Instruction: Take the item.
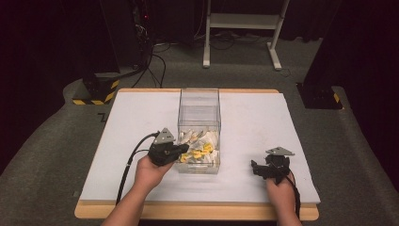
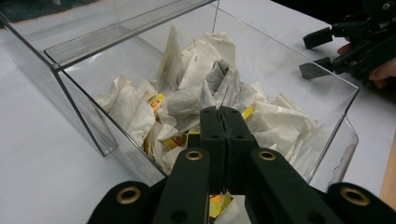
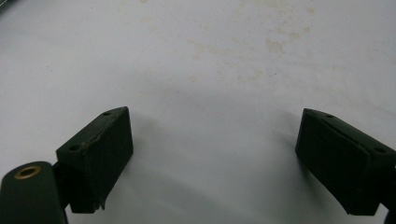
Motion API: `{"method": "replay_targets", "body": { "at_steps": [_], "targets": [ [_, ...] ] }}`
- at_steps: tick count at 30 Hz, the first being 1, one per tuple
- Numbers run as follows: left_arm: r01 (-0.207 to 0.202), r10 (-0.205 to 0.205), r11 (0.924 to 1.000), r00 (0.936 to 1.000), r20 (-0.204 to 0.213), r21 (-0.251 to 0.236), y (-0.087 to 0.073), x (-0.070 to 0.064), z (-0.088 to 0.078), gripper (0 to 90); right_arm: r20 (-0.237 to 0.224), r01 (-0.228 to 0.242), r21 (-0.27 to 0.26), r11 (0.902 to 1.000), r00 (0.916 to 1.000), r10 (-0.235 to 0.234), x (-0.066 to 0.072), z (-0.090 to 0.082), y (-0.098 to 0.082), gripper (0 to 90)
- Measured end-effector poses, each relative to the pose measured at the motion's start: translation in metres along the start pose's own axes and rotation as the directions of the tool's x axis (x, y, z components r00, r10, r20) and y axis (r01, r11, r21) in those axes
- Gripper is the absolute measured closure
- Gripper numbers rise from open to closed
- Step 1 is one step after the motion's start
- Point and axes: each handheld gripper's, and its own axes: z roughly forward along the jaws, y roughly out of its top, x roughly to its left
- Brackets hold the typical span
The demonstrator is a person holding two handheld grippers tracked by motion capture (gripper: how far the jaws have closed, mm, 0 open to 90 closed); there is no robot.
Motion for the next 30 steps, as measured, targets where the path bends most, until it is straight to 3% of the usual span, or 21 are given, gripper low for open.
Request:
{"method": "replay_targets", "body": {
  "at_steps": [21,30],
  "targets": [
    [-0.007,0.006,0.9959,0.9999,-0.008,-0.09,0.002,0.0,-0.013,88.9,0.0,0.0,0.0,1.0,1.0,0.0,0.0,0.0,0.0,11.0],
    [0.005,-0.004,0.9916,0.9999,0.011,-0.129,0.004,-0.001,-0.017,88.9,0.0,0.001,0.0,1.0,1.0,-0.001,0.0,0.0,0.0,11.0]
  ]
}}
